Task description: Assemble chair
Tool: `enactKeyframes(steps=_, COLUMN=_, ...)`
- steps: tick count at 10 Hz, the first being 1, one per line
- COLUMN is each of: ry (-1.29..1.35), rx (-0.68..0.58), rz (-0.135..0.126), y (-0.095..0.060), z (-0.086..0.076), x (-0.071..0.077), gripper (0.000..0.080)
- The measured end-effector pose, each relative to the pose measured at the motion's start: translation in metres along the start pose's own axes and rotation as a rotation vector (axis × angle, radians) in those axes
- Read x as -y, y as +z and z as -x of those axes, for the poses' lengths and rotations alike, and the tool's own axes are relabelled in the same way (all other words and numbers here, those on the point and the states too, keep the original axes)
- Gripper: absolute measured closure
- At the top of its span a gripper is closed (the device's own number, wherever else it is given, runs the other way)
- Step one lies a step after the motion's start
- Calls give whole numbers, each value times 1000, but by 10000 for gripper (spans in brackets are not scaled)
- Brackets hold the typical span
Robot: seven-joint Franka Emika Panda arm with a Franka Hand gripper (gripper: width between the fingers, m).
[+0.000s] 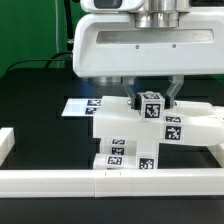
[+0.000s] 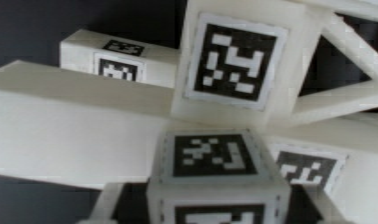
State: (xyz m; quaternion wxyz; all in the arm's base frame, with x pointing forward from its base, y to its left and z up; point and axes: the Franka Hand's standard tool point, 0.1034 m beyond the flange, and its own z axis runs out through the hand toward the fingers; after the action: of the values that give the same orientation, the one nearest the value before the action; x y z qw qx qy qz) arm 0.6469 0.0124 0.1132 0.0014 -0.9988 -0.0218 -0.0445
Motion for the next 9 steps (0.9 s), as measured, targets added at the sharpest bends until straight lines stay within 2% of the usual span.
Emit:
enactKeyframes(steps=3, ry=76, rx=-1, rz=-4, y=0, z=0, x=-3, gripper=517)
enactKeyframes(steps=4, ry=241, rx=-1, rz=-14, y=0, z=0, x=-4, gripper=517)
enactKeyframes(steps=7, ry=564, rx=1, rz=-22, y=0, z=2, x=-3, gripper=517)
enactKeyframes(steps=9, ry=691, rx=1, rz=-23, y=0, z=1, x=-2, gripper=515)
